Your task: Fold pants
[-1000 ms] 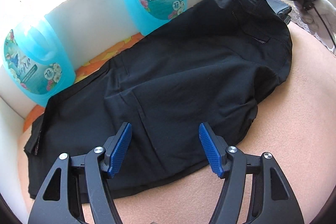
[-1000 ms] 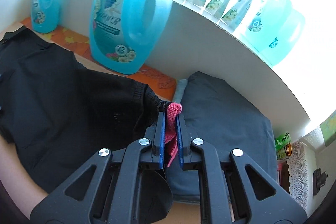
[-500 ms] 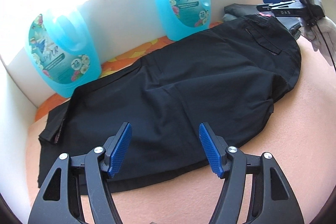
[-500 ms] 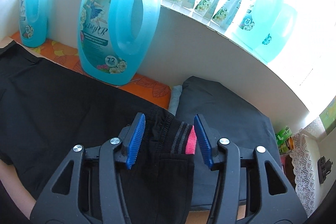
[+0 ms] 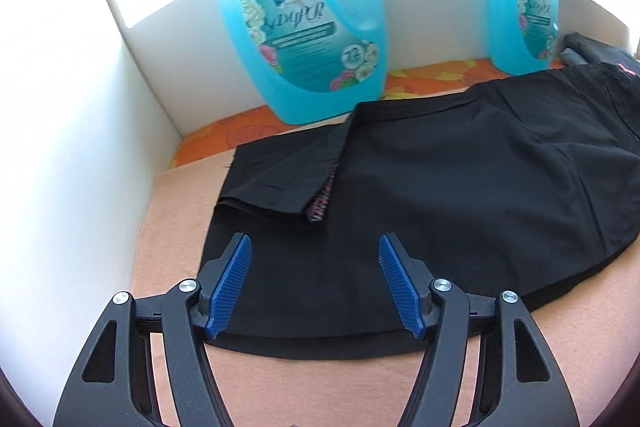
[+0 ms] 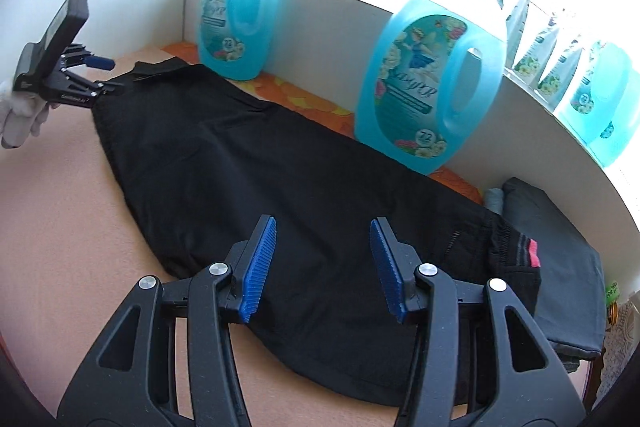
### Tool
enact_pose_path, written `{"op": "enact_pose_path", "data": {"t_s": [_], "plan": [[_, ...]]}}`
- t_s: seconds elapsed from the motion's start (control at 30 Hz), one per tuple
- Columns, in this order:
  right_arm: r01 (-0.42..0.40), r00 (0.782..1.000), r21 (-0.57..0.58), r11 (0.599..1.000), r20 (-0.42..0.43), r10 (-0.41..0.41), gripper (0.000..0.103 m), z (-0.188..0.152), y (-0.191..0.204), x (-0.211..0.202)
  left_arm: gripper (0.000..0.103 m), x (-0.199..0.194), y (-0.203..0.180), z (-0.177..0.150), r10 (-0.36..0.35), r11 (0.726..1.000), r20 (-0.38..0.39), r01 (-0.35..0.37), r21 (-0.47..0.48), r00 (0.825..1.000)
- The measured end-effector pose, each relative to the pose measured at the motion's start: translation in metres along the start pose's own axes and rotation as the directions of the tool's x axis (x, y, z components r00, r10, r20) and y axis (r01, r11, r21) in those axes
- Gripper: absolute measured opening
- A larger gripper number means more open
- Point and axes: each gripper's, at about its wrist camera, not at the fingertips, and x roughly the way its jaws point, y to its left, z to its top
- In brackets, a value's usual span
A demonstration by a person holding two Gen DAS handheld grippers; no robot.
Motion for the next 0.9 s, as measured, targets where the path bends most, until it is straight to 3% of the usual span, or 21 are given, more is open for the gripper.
{"op": "enact_pose_path", "data": {"t_s": [0.23, 0.6, 0.77, 0.9], "plan": [[-0.086, 0.996, -0.122, 0.989, -0.032, 0.082, 0.051, -0.004, 0.058, 0.008, 0.066, 0.033, 0.028, 0.004, 0.026, 1.000, -0.062, -0.027, -0.016, 0.998], [-0.089, 0.994, -0.110, 0.990, -0.074, 0.081, 0.051, -0.014, 0.047, 0.010, 0.066, 0.074, 0.081, 0.045, 0.136, 0.972, -0.067, -0.146, -0.186, 0.988], [-0.093, 0.993, -0.127, 0.987, -0.086, 0.082, 0.051, -0.021, 0.046, -0.001, 0.066, 0.096, 0.086, 0.052, 0.217, 0.966, -0.128, -0.232, -0.117, 0.968], [-0.081, 0.989, -0.136, 0.987, -0.130, 0.063, 0.051, -0.036, 0.049, -0.002, 0.066, 0.069, 0.084, 0.050, 0.189, 0.975, -0.058, -0.195, -0.110, 0.980]]}}
